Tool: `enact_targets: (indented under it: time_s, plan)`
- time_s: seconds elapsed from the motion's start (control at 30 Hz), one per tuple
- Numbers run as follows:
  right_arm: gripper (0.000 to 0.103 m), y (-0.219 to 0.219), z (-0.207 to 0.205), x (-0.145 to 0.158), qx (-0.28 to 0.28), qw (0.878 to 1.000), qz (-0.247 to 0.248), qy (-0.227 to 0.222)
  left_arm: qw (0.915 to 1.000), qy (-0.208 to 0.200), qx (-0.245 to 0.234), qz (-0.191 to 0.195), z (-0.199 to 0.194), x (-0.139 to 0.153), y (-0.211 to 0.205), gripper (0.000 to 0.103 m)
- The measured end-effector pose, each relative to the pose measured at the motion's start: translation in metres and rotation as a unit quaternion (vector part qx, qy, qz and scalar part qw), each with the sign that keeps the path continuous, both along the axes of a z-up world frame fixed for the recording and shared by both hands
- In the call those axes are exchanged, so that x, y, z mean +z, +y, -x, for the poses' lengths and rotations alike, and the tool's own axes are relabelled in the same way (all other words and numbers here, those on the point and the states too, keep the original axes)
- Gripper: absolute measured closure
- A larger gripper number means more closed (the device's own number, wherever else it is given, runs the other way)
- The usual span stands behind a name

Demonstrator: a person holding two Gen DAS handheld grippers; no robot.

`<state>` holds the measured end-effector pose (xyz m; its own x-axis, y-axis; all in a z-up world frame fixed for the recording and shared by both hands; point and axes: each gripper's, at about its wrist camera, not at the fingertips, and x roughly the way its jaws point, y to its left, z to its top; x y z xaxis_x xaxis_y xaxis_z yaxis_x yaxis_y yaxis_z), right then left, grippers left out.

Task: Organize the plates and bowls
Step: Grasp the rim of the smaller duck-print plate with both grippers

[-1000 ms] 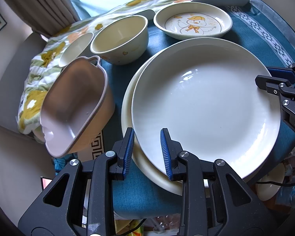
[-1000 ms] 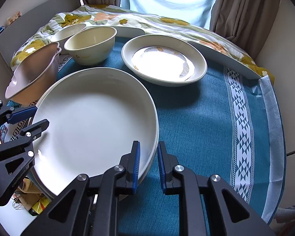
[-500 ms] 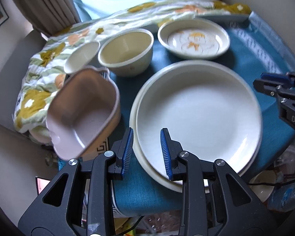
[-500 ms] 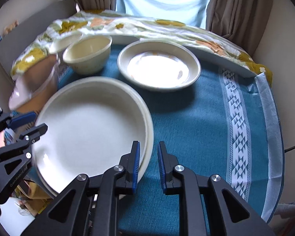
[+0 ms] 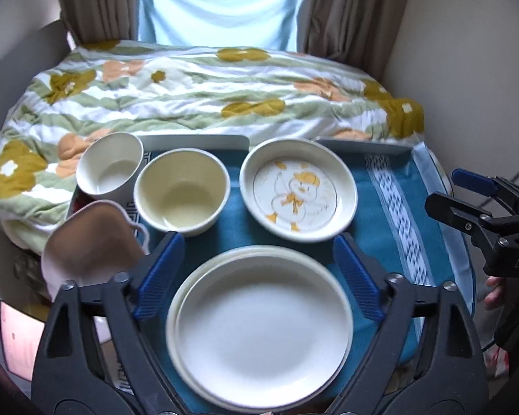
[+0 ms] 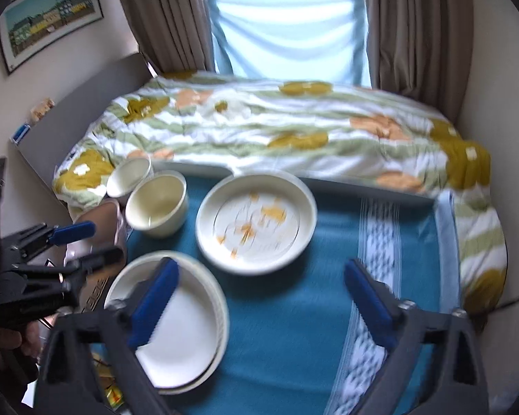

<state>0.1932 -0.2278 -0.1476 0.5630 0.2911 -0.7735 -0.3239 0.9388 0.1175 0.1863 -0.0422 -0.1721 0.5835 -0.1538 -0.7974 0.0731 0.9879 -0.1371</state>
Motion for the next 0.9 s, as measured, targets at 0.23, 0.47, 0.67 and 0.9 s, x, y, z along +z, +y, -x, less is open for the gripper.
enact_targets:
  time_s: [0.23, 0.47, 0.67, 0.9]
  plan:
    - [0.001, -0.019, -0.071, -0.03, 0.124, 0.992, 0.007, 0.011, 0.9909, 0.053, 0.089, 0.086, -0.05, -0.041, -0.021, 0.007]
    - [0.001, -0.023, -0.146, -0.091, 0.178, 0.975, -0.001, 0.131, 0.9763, 0.087, 0.179, 0.086, -0.088, -0.092, -0.029, 0.007]
    - [0.001, -0.009, -0.166, -0.128, 0.217, 0.963, 0.018, 0.155, 0.969, 0.112, 0.193, 0.106, -0.1, -0.118, -0.025, 0.007]
    - [0.04, -0.008, -0.171, -0.14, 0.228, 0.959, -0.008, 0.171, 0.9661, 0.136, 0.194, 0.104, -0.108, -0.136, -0.024, 0.064]
